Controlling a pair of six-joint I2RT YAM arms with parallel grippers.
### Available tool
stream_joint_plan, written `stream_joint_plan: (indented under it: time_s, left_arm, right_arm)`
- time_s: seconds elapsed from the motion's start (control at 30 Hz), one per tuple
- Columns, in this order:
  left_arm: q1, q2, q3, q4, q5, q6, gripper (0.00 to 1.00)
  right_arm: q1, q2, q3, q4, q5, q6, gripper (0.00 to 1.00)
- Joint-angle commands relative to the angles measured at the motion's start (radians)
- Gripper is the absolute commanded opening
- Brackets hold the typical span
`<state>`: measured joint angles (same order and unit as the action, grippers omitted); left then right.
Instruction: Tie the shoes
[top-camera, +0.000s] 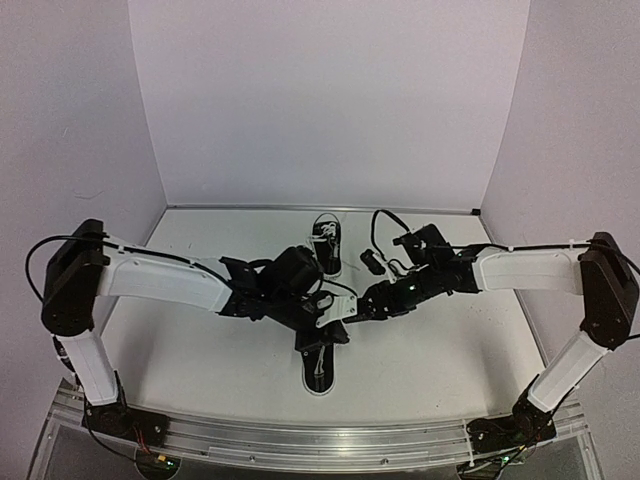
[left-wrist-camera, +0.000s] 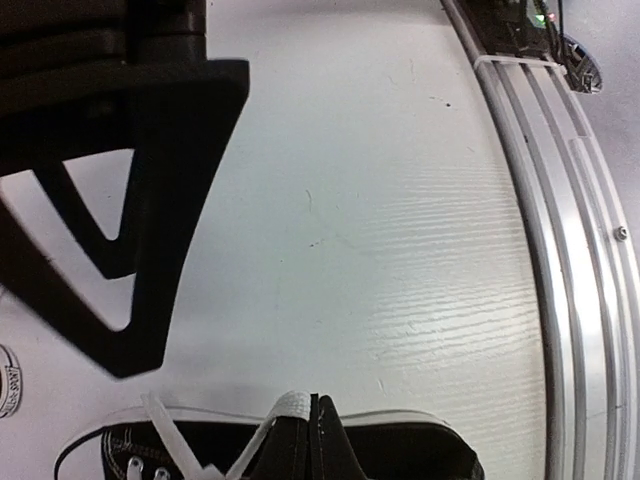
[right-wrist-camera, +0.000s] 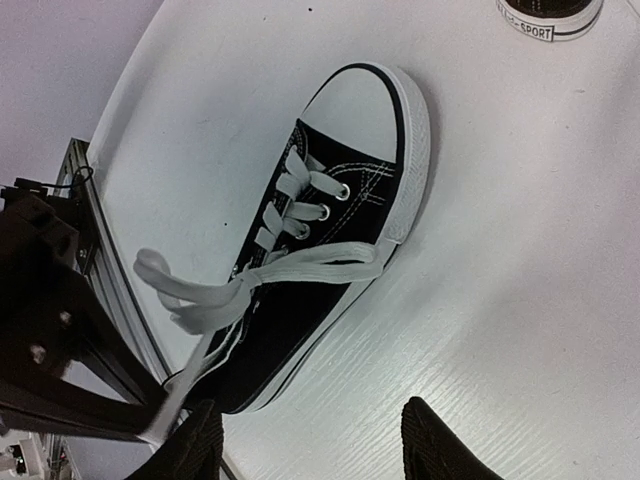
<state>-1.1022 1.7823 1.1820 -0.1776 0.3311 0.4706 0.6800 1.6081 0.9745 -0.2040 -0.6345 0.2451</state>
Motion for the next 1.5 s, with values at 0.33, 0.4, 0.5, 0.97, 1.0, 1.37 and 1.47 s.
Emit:
stream_joint_plan:
  time_s: [0.33,0.4,0.5,0.97,1.0,1.37,1.47]
  left_arm:
    - [-0.024,-0.122,-0.044,0.040,-0.055,-0.060,0.44]
    - [-0.019,-0.197,-0.078,0.018,-0.099,-0.062,0.50]
    - [0.012,-0.286,-0.136,-0.008,-0.164,-0.075,0.57]
    - [0.170,-0.170,-0.120,-0.029,0.013,-0.033,0.82]
    - [0.170,-0.151,-0.112,-0.028,0.028,-0.028,0.83]
    - [0.190,-0.029,-0.085,0.010,0.073,-0.020,0.63]
    - [0.198,-0.020,-0.083,0.010,0.094,-0.018,0.49]
  right_arm:
    - [-0.010,0.001,0.035,-0.009,0.030,-0.049,0.56]
    - [-0.010,0.010,0.042,-0.009,0.030,-0.071,0.56]
    - [-0.010,0.022,0.052,-0.009,0.016,-0.111,0.56]
    - [0.004,0.184,0.136,0.027,-0.138,-0.160,0.59]
    - [0.009,0.185,0.135,0.029,-0.143,-0.157,0.61]
    - [0.104,0.136,0.005,0.148,-0.123,-0.097,0.58]
    - [0.113,0.140,-0.029,0.201,-0.121,-0.085,0.57]
